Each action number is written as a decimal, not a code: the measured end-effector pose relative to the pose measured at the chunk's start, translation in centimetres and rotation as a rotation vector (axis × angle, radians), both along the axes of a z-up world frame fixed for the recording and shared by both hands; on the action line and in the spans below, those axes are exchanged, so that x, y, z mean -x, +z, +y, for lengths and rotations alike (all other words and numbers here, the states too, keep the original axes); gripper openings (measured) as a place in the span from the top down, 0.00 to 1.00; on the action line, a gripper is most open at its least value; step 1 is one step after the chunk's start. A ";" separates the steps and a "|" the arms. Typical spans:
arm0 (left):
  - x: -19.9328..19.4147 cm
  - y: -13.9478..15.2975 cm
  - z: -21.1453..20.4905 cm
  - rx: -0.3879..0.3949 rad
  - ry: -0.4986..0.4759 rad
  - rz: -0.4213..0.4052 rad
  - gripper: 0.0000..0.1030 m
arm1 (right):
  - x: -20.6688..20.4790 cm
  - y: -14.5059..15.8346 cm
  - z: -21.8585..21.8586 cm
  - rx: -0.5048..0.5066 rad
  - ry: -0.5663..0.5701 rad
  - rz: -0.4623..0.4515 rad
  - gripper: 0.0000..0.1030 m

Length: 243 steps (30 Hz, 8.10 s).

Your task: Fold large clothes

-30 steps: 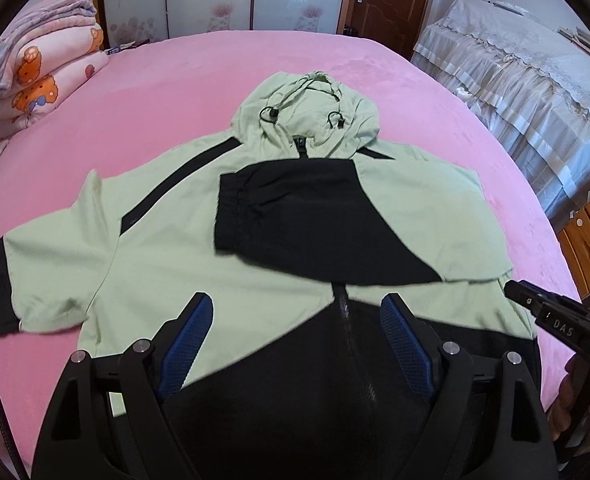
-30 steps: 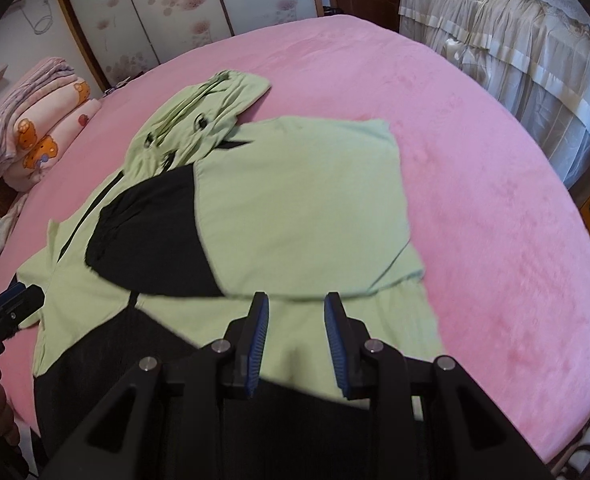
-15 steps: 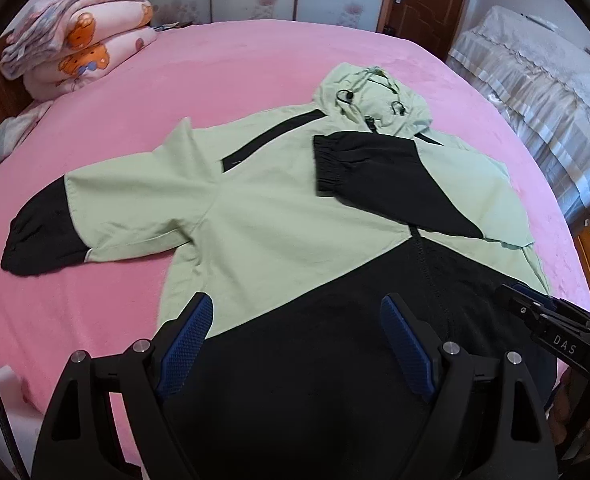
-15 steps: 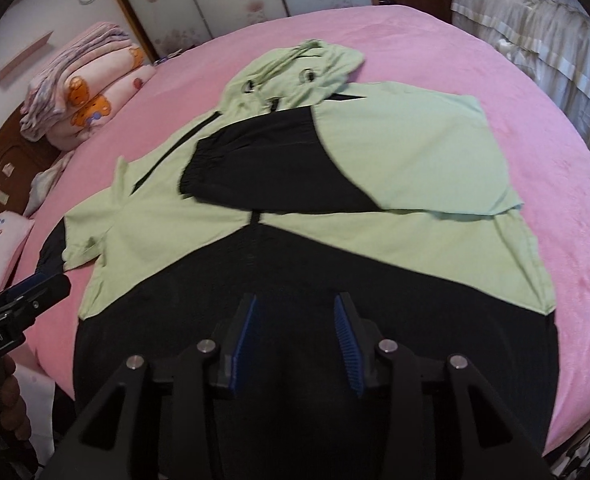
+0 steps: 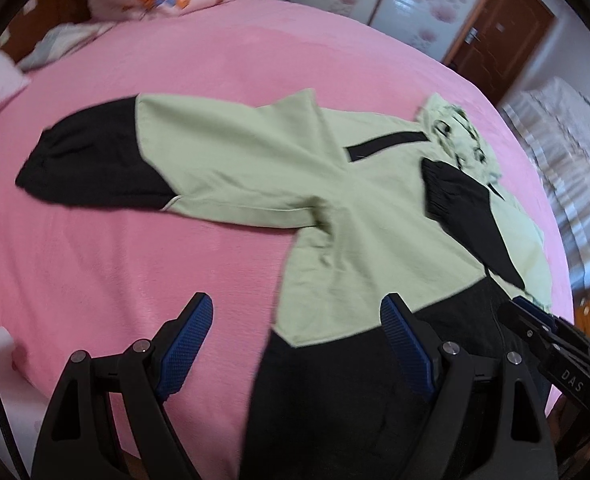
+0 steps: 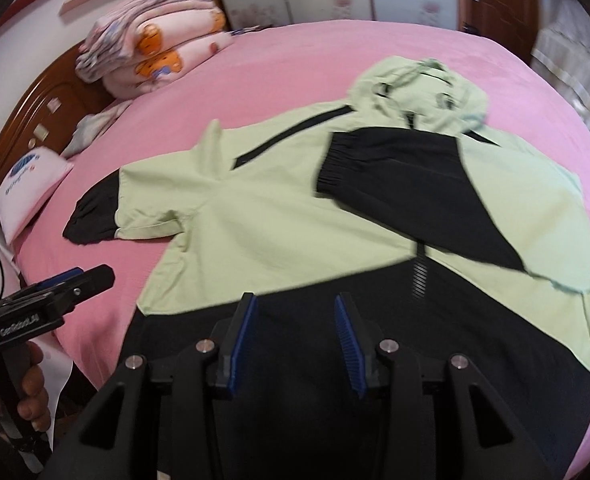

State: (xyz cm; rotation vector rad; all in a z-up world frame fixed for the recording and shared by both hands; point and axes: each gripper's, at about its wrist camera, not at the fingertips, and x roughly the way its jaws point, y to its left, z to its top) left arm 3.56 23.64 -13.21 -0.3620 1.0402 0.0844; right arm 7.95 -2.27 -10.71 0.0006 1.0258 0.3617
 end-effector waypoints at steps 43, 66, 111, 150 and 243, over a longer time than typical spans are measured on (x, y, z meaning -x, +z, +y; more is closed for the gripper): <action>-11.6 5.9 -6.2 -0.065 -0.110 -0.327 0.96 | -3.4 -2.1 -1.0 -0.083 -0.043 0.000 0.61; -8.6 -1.0 -16.6 0.106 -0.411 -0.013 0.18 | -2.7 -2.5 -11.8 -0.132 -0.216 -0.004 0.61; -2.6 -2.6 -6.0 0.043 -0.101 -0.002 0.18 | -6.7 -4.0 -16.8 -0.021 -0.253 0.074 0.55; -19.3 -9.1 -3.4 0.029 -0.095 0.112 0.18 | -16.6 4.2 -15.8 -0.192 -0.166 -0.267 0.88; -11.0 -3.6 -7.1 -0.184 -0.113 0.025 0.32 | -9.9 -2.8 -21.5 -0.005 -0.322 -0.023 0.74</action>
